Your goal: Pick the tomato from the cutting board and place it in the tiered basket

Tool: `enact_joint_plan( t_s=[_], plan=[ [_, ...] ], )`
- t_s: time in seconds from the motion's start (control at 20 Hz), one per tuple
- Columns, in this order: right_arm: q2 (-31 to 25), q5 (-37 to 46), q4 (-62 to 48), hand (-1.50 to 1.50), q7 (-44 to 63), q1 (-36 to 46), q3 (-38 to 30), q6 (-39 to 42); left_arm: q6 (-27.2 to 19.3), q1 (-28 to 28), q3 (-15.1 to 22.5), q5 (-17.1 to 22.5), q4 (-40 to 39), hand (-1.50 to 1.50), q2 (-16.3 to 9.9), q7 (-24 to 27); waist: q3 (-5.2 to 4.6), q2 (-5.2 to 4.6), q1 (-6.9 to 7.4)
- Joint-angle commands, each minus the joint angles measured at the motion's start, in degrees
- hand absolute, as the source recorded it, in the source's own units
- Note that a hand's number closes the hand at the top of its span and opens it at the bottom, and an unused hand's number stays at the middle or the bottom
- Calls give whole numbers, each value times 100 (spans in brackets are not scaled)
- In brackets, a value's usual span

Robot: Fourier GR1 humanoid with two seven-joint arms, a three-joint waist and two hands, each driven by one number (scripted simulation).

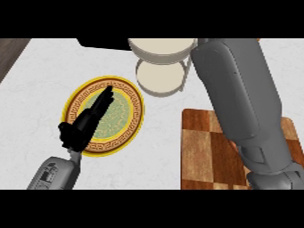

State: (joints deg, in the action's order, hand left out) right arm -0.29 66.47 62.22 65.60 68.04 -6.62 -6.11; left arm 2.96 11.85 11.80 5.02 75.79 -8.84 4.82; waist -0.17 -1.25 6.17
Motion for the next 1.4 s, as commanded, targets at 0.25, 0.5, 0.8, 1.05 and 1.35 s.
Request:
enact_joint_plan(
  t_s=[0.25,0.5,0.8,1.05,1.35],
  plan=[
    [27,-879,-1331,150,555,640,-897,-1910,-60,78,20,-94,-176,0,103,96,8,-83,81],
    [27,-1513,-1650,-150,544,938,-1405,-2598,-14,145,-44,-69,-134,0,40,88,7,-31,82],
    [28,-1388,-2380,-150,222,1185,-1244,-3994,7,51,-79,-71,-178,0,8,96,-2,12,-29],
    [-196,118,-2630,-150,706,1322,-1297,-4474,-119,-203,-310,-28,-304,0,-65,296,-15,118,-465],
    [-63,1596,-2262,-150,1313,1073,-1318,-4985,-43,-583,-465,97,-105,0,-273,253,-9,260,-689]
  ],
)
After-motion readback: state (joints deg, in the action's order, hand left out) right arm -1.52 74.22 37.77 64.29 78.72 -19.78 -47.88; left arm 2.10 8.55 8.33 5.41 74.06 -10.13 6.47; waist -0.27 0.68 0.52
